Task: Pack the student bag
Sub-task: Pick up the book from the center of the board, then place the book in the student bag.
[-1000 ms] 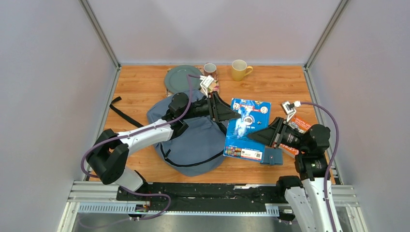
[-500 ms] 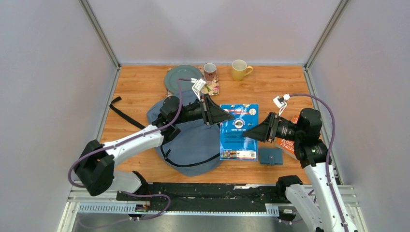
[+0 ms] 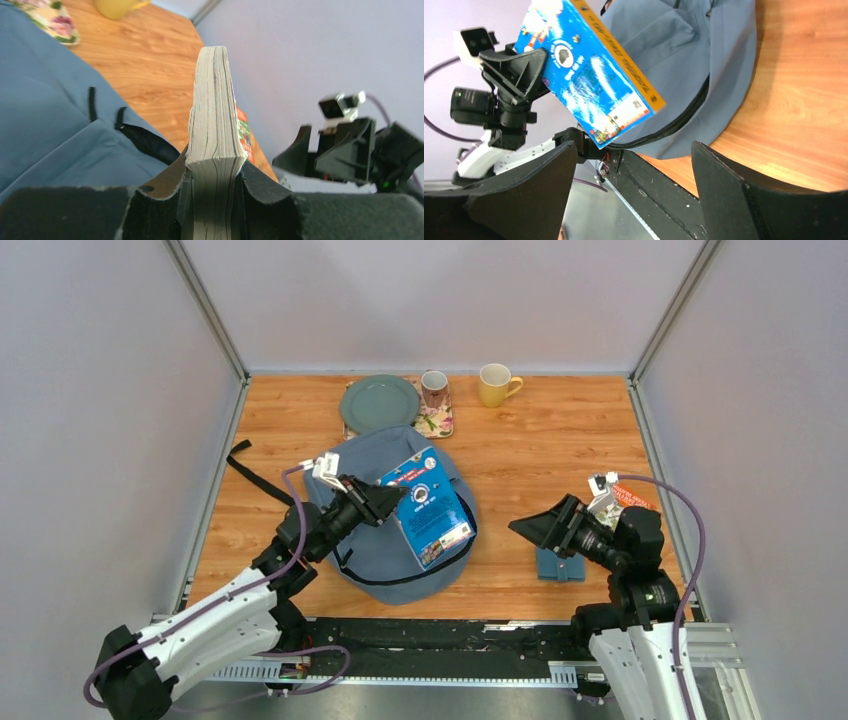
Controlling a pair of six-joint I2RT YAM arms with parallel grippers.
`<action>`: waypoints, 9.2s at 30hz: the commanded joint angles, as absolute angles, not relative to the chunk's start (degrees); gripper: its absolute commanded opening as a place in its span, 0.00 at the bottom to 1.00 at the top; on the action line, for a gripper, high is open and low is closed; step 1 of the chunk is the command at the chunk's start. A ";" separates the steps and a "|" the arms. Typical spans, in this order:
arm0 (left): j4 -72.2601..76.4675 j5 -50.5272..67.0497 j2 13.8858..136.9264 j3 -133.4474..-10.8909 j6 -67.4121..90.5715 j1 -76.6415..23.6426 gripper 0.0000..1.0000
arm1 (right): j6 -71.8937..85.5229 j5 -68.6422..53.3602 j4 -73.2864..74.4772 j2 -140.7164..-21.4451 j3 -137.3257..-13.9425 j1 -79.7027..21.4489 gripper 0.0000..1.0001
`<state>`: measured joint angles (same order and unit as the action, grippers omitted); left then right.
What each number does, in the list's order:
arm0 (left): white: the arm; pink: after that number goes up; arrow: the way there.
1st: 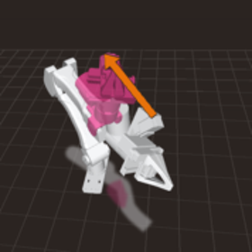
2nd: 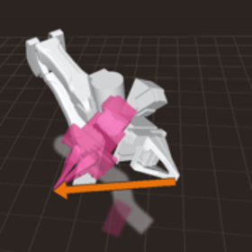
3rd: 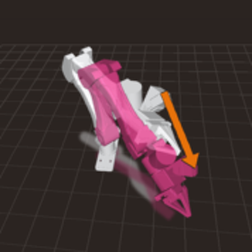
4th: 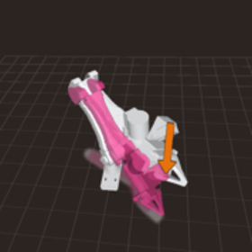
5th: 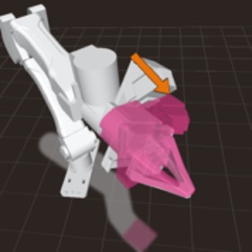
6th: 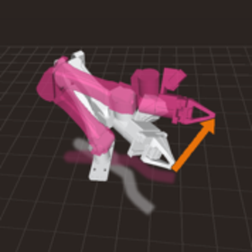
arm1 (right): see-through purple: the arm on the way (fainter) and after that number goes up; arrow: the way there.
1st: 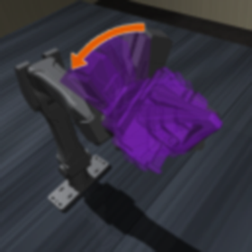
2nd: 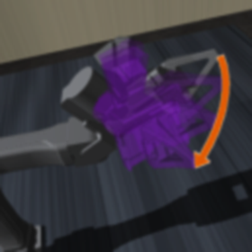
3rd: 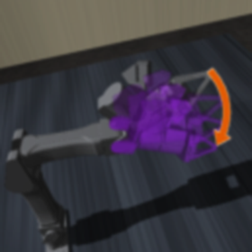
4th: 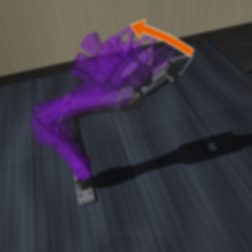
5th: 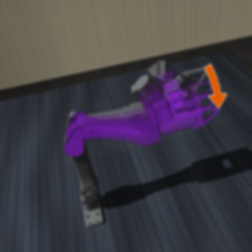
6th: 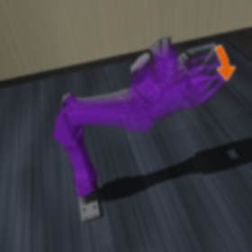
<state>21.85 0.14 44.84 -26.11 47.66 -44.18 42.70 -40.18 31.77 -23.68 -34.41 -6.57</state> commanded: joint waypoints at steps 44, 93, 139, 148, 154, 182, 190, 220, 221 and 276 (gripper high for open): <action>38.48 -6.25 43.95 -19.57 61.47 -46.76 0.60 | 66.01 8.17 -0.46 -29.28 -23.03 -51.94 0.00; -21.53 7.73 68.47 -48.25 12.39 -62.23 0.55 | 65.57 29.36 41.57 -3.96 -30.23 -52.03 0.00; -12.14 -23.48 55.20 -59.50 2.99 -62.40 0.00 | 75.84 -3.86 37.98 -8.79 -31.12 -52.12 0.00; -6.50 -17.84 52.56 -57.75 0.00 -65.13 0.00 | 85.69 -7.47 11.27 -16.78 -18.30 -52.03 0.00; -5.71 -16.26 50.10 -54.50 0.96 -65.65 0.00 | 87.28 -7.03 -1.84 -26.53 -16.87 -52.03 0.00; -16.17 -9.75 74.26 -63.89 11.16 -65.83 0.78 | 82.71 -5.01 5.71 -31.47 -20.04 -52.03 0.00; -21.18 -15.46 82.07 -68.55 11.69 -65.74 0.78 | 82.53 -4.92 6.15 -30.50 -19.69 -52.03 0.00; -33.84 -27.60 88.34 -75.15 13.18 -65.74 0.00 | 82.00 -3.25 8.79 -28.30 -19.25 -52.03 0.00; -33.32 -27.08 87.46 -74.54 13.10 -65.83 0.00 | 82.00 -3.16 9.31 -28.21 -19.34 -52.12 0.00; -21.18 -15.11 66.26 -69.26 7.56 -65.83 0.00 | 87.89 7.11 -16.07 -53.95 -25.66 -58.45 0.00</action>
